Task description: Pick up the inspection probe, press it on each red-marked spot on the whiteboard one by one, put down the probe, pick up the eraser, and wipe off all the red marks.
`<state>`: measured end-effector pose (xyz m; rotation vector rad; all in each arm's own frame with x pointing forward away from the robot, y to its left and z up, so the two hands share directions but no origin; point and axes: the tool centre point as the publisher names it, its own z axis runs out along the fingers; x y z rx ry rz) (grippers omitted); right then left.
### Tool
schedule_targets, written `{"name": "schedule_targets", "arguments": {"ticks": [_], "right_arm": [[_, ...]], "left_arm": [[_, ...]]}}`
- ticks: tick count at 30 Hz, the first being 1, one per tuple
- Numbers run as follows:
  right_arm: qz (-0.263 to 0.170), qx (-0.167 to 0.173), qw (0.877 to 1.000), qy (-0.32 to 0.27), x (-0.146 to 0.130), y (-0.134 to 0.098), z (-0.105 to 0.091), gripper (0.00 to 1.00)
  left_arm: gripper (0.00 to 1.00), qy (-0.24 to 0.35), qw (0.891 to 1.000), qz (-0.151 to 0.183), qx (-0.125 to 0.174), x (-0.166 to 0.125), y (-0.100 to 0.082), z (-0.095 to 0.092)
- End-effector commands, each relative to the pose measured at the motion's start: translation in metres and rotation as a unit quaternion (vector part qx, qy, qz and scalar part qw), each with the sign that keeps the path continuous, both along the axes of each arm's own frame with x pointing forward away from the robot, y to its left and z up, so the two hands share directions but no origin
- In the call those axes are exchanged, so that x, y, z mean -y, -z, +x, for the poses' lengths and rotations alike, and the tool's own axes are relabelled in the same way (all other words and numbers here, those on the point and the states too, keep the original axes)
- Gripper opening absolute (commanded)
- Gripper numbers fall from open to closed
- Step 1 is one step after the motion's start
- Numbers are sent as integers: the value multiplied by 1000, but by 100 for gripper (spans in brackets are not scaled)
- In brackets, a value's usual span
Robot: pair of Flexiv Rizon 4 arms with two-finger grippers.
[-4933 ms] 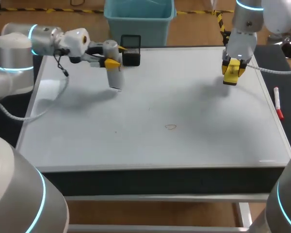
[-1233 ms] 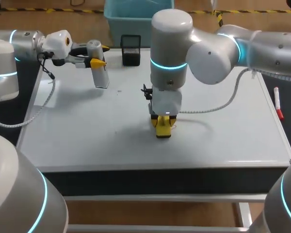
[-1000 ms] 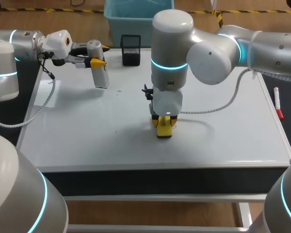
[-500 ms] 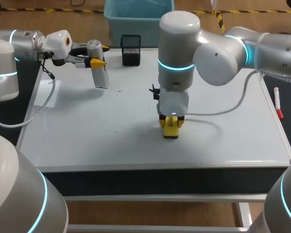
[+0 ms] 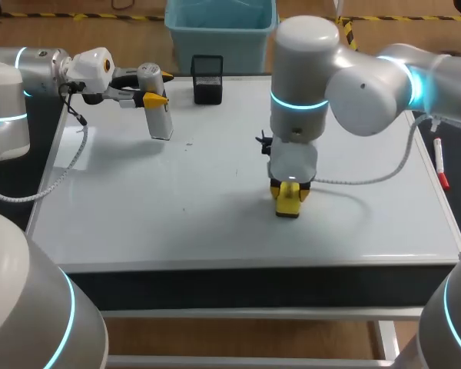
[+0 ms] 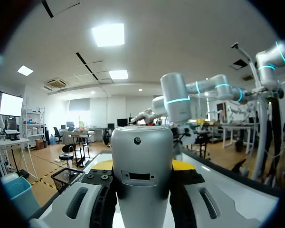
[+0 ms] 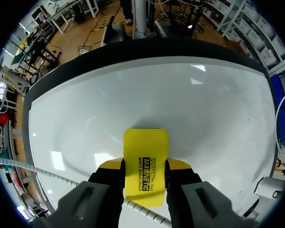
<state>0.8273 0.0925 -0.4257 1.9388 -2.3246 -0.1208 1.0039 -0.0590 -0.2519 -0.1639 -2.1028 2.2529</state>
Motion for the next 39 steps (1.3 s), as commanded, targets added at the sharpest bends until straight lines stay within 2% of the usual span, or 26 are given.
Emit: {"name": "schedule_targets", "arguments": {"ticks": [1, 9, 15, 20, 39], "right_arm": [[0, 2, 1000, 3, 12, -1, -1, 0], [-6, -4, 1000, 0, 21, -15, 4, 0], [-4, 25, 1000, 2, 40, -43, 16, 0], [-8, 49, 999, 4, 57, -55, 30, 0], [-5, 51, 999, 9, 60, -56, 33, 0]], "left_arm": [[0, -1, 1000, 1, 1, 0, -1, -1], [0, -1, 1000, 1, 1, 0, -1, -1], [0, -1, 1000, 1, 1, 0, -1, -1], [0, -1, 1000, 1, 1, 0, -1, -1], [0, -1, 1000, 1, 1, 0, -1, -1]]}}
